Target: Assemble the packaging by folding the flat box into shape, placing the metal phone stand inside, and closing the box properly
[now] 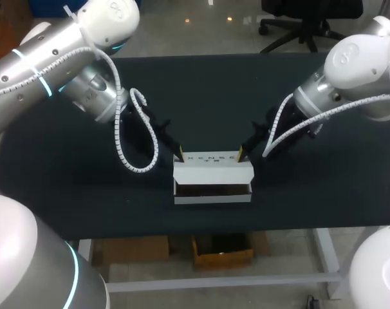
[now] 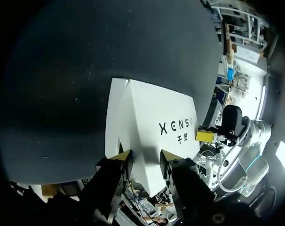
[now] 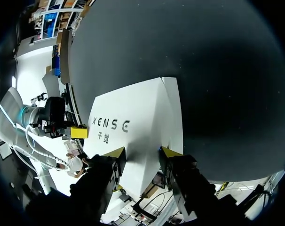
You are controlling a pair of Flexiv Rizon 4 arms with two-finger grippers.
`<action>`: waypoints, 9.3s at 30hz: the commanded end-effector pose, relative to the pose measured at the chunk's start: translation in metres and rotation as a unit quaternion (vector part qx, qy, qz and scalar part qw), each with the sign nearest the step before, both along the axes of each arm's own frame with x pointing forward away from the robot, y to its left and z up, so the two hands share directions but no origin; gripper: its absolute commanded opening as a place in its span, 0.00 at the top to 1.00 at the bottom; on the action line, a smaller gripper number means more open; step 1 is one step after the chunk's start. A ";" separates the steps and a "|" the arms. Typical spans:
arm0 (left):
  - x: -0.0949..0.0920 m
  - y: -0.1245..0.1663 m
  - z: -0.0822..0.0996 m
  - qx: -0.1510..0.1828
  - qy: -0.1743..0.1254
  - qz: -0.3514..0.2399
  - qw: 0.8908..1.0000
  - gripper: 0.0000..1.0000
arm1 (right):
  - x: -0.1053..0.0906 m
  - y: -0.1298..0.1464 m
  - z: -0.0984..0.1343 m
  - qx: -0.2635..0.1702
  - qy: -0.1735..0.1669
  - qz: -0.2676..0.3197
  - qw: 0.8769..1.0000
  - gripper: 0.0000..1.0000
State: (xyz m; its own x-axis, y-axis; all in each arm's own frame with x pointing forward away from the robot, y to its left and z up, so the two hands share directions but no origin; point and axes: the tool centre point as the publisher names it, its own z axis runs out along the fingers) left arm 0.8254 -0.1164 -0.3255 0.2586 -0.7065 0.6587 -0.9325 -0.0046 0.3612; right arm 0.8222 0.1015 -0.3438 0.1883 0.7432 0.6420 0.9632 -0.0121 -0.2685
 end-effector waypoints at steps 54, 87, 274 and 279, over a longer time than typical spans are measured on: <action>0.025 -0.004 0.004 -0.001 0.043 -0.006 0.999 0.63 | 0.032 0.007 0.014 0.003 0.025 0.007 1.000 0.56; 0.021 -0.006 0.009 -0.014 0.077 -0.030 0.997 0.67 | 0.022 0.008 0.013 0.005 0.046 -0.010 0.999 0.56; -0.027 0.018 0.049 0.078 -0.282 -0.256 0.921 0.00 | 0.027 0.006 -0.017 0.021 0.040 -0.003 0.999 0.51; -0.035 0.014 0.050 0.091 -0.311 -0.284 0.902 0.00 | 0.027 0.006 -0.017 0.021 0.040 -0.007 0.999 0.47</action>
State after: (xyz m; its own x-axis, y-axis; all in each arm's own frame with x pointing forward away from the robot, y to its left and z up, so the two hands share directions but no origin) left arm 0.8002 -0.0996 -0.2774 -0.5345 -0.6814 0.5000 -0.8176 0.5667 -0.1016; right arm 0.8502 0.1077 -0.3606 0.2496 0.7133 0.6549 0.9378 -0.0094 -0.3471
